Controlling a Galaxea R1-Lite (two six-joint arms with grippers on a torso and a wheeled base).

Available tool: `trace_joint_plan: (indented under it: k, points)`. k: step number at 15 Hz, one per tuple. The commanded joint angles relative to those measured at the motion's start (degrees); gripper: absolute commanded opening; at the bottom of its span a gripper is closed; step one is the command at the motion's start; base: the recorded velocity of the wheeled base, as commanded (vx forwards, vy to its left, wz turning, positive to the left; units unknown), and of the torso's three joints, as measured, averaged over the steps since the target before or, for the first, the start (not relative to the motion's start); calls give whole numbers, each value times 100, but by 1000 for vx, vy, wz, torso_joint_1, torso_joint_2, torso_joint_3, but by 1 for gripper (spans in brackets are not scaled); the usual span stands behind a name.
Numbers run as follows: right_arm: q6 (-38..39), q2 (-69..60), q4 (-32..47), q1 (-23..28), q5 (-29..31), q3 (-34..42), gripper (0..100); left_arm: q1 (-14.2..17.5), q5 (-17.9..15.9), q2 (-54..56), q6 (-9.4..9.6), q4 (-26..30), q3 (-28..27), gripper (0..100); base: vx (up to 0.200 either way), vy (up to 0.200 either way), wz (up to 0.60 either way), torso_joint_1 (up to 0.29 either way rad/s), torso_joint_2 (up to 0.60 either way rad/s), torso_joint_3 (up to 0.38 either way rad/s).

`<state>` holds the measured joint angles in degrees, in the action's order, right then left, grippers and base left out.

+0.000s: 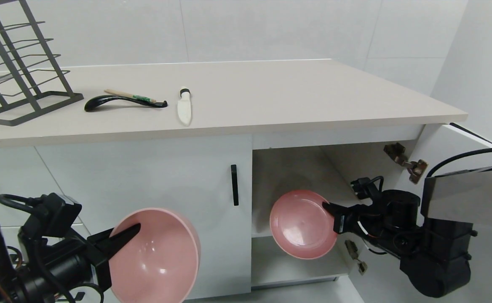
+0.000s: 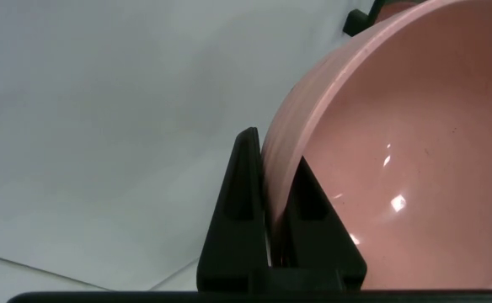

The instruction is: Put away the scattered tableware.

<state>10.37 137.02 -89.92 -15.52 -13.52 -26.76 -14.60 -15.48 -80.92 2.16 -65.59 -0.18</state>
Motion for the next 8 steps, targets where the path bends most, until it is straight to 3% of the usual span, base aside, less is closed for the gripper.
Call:
trace_joint_plan:
  k: [1,5,8]
  points:
    - [175,334,-8,5,-2,-286,0,-25,1,15,4,-7,1,0,0,0,0,0,0,0]
    - [281,659,-8,49,218,-787,0,-25,1,15,4,-7,9,0,0,0,0,0,0,0]
    - [571,1160,-8,-4,385,-1648,0,-7,1,6,4,-7,9,0,0,0,0,0,0,0]
